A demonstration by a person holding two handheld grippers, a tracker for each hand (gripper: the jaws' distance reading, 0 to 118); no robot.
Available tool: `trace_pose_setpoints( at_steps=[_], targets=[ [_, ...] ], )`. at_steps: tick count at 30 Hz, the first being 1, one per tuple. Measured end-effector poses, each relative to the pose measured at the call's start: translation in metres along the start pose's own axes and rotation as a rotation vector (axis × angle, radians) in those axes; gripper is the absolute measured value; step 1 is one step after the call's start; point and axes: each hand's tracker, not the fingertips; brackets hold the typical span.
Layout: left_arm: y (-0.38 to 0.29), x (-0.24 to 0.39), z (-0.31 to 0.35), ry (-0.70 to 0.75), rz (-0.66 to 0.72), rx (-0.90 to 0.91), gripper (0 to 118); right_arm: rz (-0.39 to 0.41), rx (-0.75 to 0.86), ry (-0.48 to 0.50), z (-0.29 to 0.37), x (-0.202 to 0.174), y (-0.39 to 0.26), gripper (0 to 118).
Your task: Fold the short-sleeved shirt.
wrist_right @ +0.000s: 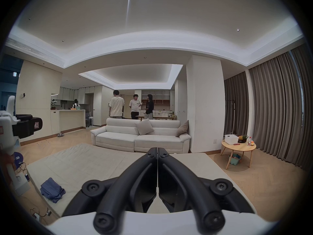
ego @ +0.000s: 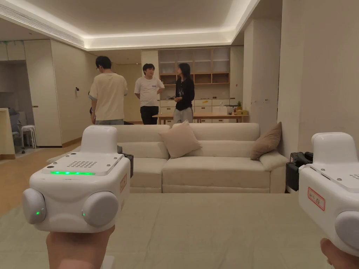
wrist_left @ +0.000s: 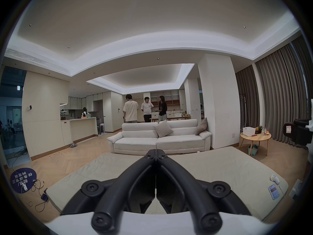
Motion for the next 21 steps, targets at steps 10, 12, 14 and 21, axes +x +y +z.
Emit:
trace_pose_setpoints(
  at_steps=[10,12,14,21],
  targets=[
    [0.0041,-0.0063,-0.0035,-0.017,0.027,-0.008,85,0.018,0.000,0.009,-0.0042,-0.0018,0.0008,71],
    [0.0033,-0.0078,-0.0055,-0.009,0.019,-0.012,94,0.034,-0.008,-0.006,-0.0067,-0.0036,0.0012,88],
    [0.0020,-0.0073,-0.0064,0.000,0.019,-0.014,118,0.019,0.007,-0.004,-0.0054,-0.0036,-0.0003,118],
    [0.0002,-0.0072,-0.0061,0.015,0.022,-0.016,117,0.024,0.046,-0.039,-0.0042,-0.0040,0.0011,118]
  ],
)
